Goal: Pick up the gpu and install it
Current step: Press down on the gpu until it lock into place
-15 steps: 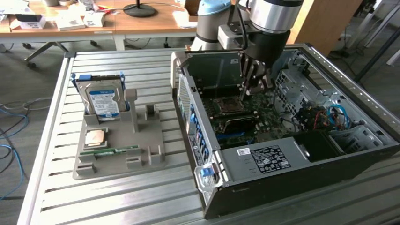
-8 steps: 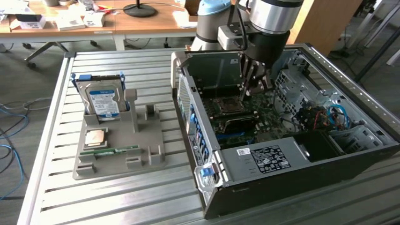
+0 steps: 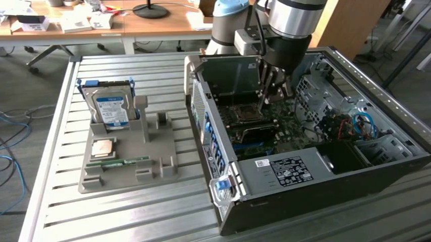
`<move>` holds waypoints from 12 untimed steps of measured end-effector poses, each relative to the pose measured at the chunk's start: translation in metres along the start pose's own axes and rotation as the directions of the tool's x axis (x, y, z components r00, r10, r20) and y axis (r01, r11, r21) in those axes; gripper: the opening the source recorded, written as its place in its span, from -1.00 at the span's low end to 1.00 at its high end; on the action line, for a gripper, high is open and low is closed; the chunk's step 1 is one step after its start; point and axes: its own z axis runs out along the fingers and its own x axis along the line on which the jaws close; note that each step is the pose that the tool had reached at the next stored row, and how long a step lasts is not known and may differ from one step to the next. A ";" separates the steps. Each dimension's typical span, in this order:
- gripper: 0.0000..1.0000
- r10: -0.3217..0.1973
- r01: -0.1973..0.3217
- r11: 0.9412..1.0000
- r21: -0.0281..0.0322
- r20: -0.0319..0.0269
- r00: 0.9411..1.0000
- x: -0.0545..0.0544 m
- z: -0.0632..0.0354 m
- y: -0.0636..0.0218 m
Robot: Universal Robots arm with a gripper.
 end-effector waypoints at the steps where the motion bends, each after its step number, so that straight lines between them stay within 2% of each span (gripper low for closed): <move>1: -0.79 0.000 0.000 1.000 0.000 0.000 1.000 0.000 0.0008 0.0000; 12: -0.79 0.000 0.000 1.000 0.000 0.000 1.000 0.000 0.0148 0.0005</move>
